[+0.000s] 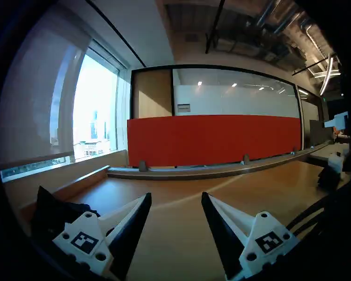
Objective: Fold towel
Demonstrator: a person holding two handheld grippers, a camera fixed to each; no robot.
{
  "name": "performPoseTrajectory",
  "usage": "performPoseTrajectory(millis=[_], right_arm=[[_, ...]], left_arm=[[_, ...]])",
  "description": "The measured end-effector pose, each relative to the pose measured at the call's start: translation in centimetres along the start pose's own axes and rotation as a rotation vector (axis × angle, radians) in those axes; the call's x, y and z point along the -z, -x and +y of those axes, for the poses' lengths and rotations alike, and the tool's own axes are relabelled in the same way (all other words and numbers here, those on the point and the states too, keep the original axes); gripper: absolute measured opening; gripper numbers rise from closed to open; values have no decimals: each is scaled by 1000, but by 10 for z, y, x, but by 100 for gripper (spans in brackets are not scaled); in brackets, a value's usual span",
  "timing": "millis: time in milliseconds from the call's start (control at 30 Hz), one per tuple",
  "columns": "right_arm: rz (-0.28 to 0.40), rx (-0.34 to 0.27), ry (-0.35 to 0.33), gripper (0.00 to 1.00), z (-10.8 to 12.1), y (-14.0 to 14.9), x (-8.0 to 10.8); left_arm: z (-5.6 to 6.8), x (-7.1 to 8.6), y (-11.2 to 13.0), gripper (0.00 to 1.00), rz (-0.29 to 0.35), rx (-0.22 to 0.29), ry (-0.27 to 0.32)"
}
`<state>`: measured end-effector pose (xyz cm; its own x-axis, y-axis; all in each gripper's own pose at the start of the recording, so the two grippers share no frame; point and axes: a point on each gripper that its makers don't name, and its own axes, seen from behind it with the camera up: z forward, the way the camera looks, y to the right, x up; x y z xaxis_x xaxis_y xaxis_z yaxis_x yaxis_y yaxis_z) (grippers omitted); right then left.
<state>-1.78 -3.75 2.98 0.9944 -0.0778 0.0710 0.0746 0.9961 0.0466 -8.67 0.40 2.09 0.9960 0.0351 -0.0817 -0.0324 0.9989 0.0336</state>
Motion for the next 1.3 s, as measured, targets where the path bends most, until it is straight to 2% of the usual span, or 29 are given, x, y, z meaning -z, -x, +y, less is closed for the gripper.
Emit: performPoseTrajectory(millis=[300,567,1000,1300], right_arm=[[1,47,-6,100,-9,11,-6],[3,69,-9,100,-14,19,-11],[3,86,-18,100,-23,12,-18],[6,86,-12,100,-20,10,-20]], left_arm=[[-5,1,26,78,18,-8,-4],[-10,3,35,78,33,22,-14],[-12,4,45,78,30,31,-18],[-12,4,52,78,15,39,-15]])
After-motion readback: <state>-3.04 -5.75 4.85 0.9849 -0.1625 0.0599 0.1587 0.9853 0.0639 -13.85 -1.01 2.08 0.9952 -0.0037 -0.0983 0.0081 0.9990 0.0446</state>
